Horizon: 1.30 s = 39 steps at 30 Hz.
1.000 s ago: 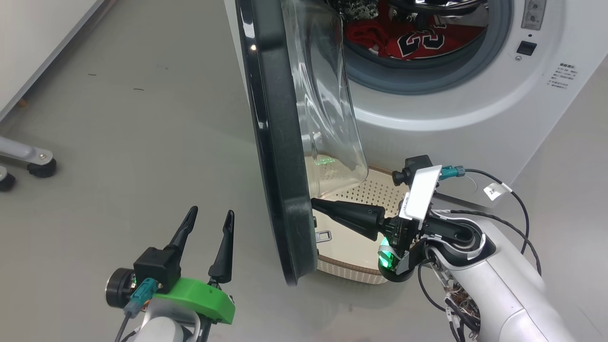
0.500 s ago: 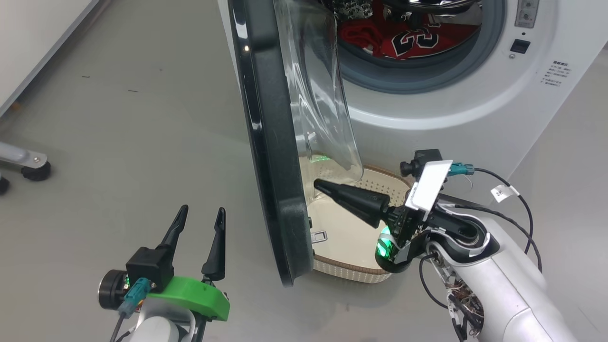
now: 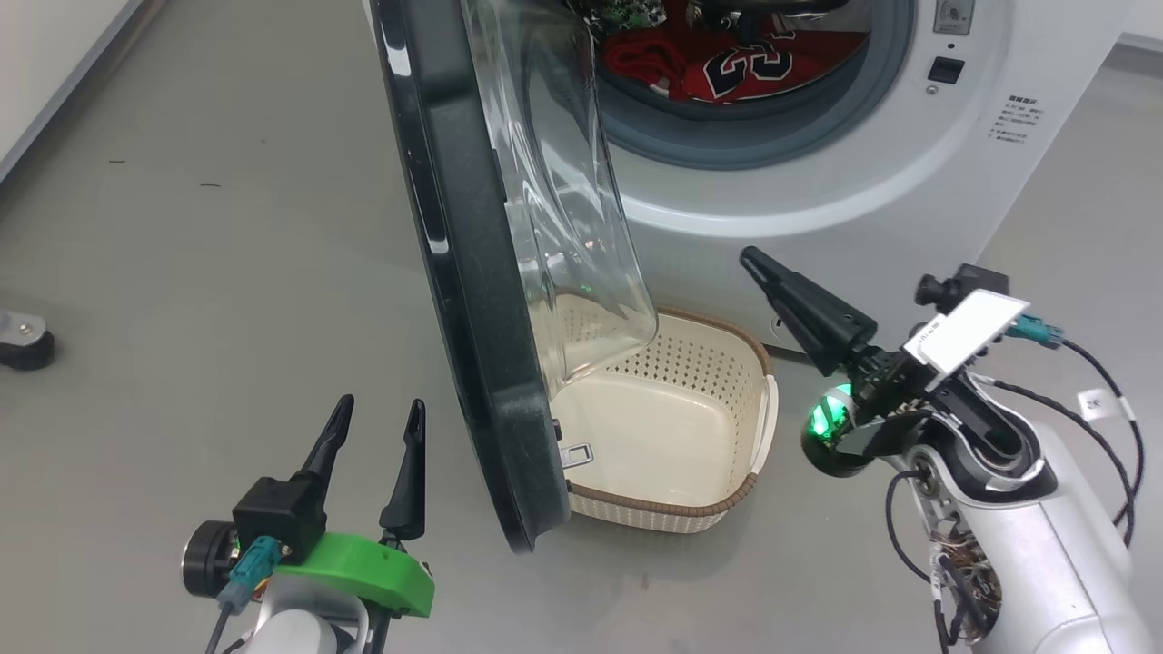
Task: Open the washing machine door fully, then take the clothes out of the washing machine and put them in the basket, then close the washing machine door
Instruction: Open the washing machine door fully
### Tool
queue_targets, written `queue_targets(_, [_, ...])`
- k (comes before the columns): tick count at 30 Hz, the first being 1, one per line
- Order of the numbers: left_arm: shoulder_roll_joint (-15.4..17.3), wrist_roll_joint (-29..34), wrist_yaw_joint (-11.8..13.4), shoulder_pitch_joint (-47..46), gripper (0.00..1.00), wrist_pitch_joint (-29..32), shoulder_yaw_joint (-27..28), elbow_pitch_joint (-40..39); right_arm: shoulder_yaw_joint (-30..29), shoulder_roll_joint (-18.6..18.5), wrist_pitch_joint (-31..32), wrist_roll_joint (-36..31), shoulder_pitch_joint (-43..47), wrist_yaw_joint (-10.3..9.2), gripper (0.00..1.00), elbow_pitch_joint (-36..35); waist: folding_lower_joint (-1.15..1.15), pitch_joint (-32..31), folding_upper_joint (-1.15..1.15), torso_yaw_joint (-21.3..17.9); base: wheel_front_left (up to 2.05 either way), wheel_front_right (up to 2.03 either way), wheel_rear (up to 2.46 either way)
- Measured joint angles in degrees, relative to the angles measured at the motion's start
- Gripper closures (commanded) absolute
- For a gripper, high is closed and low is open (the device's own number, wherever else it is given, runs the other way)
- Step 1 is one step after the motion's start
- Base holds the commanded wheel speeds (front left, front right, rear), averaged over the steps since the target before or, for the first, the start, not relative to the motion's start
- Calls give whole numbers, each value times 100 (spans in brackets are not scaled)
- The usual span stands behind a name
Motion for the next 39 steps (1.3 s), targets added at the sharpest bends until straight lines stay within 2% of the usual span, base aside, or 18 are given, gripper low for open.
queue_targets(1, [0, 0, 0, 7, 0, 0, 3, -2, -75, -36, -80, -93, 62, 0, 100, -53, 0, 1, 0, -20, 0, 0, 0])
queue_targets(4, [0, 0, -1, 13, 0, 1, -27, 0, -347, -159, -371, -270, 310, 0, 8, -157, 0, 7, 0, -61, 0, 0, 0])
queue_targets(5, [0, 0, -1, 13, 0, 0, -25, 0, -392, -203, -437, -374, 411, 0, 0, -182, 0, 9, 0, -68, 0, 0, 0])
queue_targets(11, [1, 0, -1, 14, 0, 0, -10, 0, -682, -265, -1055, -950, 895, 0, 0, -316, 0, 10, 0, -106, 0, 0, 0])
queue_targets(19, [1, 0, 0, 51, 0, 0, 60, 22, -879, -412, -2072, -2190, 1371, 0, 0, -411, 0, -50, 0, -176, 0, 0, 0])
queue_targets(26, [1, 8, 0, 169, 0, 1, 56, 112, -888, -971, -3243, -3916, 1690, 0, 0, -372, 0, -164, 0, -219, 0, 0, 0])
queue_targets(35, [3, 64, -1, 200, 0, 1, 69, 190, -504, -1613, -4778, -6422, 1790, -3, 0, -170, 0, -306, 0, -247, 0, 0, 0])
queue_targets(36, [2, 66, 0, 213, 0, 1, 74, 194, -467, -1664, -4778, -6667, 1813, -20, 0, -159, 0, -324, 0, -251, 0, 0, 0])
queue_targets(39, [3, 67, -1, 263, 0, 1, 68, 218, -376, -1736, -4674, -7331, 1869, -258, 0, -154, 0, -376, 0, -260, 0, 0, 0])
